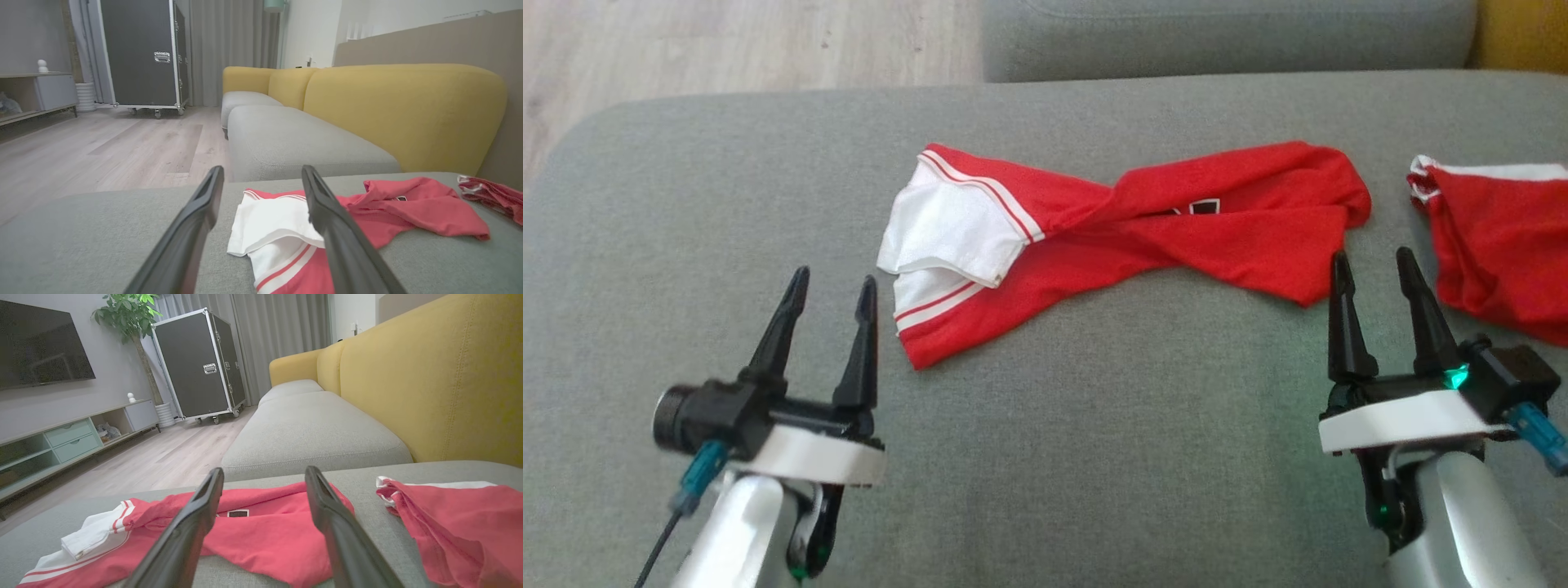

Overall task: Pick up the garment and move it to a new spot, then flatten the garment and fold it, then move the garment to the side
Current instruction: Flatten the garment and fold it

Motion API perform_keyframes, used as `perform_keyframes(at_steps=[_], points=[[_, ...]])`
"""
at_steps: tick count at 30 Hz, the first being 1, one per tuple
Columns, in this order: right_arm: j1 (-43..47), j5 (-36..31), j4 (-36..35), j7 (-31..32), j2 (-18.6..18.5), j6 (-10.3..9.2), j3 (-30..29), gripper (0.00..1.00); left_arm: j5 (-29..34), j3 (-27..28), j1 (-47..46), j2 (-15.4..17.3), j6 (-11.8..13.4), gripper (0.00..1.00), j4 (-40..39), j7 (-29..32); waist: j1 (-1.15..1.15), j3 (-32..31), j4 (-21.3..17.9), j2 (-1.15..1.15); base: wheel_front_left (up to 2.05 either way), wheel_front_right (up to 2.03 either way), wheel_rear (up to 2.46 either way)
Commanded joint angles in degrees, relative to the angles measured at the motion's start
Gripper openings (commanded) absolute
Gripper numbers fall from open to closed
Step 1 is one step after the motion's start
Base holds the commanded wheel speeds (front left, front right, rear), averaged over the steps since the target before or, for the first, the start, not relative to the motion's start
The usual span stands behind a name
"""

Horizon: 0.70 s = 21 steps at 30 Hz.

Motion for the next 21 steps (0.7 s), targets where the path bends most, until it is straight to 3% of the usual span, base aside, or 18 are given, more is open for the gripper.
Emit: perform_keyframes(at_steps=[1,9,16,21], points=[[-2.2,-0.2,-1.7,-0.4,-0.1,-0.05,1.5,1.0,1.3,1.2,-4.5,1.2,-1.3,1.0,0.4,-0.3,0.01,1.2,-1.0,0.0,0.0,0.0,0.0],[-3.4,-0.4,-1.8,-0.4,-0.1,-0.05,1.6,1.0,5.7,-7.7,-12.9,1.8,-5.2,1.0,9.4,5.1,0.01,5.3,-3.6,0.0,0.0,0.0,0.0],[-4.8,-0.4,-2.1,-0.4,-0.1,-0.05,1.3,1.0,8.2,-10.9,-18.5,2.1,-5.7,1.0,15.4,6.3,0.01,8.2,-5.6,0.0,0.0,0.0,0.0],[-5.2,-0.1,-2.0,-0.4,-0.1,-0.05,1.1,1.0,10.4,-11.6,-21.4,2.5,-4.0,1.0,19.4,5.0,0.01,9.2,-6.8,0.0,0.0,0.0,0.0]])
